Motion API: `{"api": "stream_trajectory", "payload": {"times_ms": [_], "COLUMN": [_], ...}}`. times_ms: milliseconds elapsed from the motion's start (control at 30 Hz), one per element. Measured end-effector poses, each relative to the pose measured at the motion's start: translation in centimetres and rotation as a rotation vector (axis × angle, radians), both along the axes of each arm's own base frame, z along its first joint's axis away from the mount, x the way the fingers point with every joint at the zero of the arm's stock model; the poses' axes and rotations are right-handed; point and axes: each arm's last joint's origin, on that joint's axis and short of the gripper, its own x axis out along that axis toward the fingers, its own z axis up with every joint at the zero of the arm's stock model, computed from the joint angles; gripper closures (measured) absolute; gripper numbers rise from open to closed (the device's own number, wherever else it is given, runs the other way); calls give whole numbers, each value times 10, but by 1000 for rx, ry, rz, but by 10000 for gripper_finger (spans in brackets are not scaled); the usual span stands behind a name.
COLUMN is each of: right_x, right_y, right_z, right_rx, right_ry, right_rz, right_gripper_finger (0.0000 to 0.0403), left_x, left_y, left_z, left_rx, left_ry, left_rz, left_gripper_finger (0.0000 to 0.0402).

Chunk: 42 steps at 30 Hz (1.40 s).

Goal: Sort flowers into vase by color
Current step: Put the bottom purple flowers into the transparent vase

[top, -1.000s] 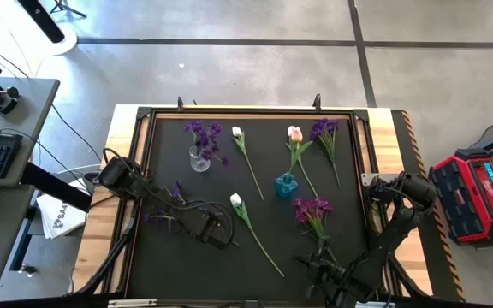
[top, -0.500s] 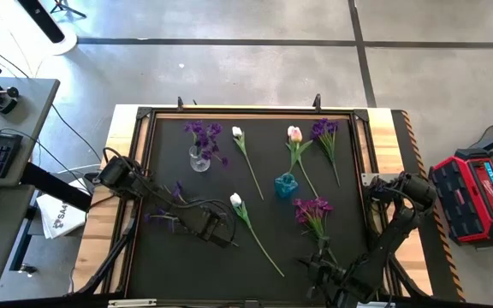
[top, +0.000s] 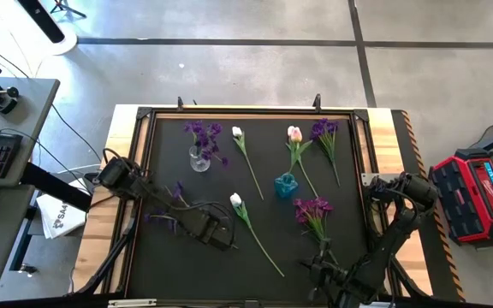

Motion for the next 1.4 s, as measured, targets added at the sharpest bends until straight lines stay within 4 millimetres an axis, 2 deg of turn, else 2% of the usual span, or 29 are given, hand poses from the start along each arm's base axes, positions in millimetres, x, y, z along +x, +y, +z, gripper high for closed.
{"api": "stream_trajectory", "payload": {"times_ms": [267,567,800,1133,1400], "right_x": [0,0,0,0,1], "right_y": [0,0,0,0,0], "right_z": [0,0,0,0,0], "right_rx": [2,1,0,0,2], "right_ry": [-1,-2,-4,-4,-4], "right_rz": [0,-1,-2,-2,-2], "right_gripper_finger": [403,403,403,403,403], "left_x": [-5,-34,-54,-53,-56], "left_y": [-27,-61,-71,-74,-78], "left_z": [2,3,4,4,3], "left_rx": [-88,-146,-98,-85,-93], "left_ry": [-40,43,118,73,73], "left_rz": [-66,-44,-21,-73,-95], "left_gripper_finger": [296,310,309,277,214]}}
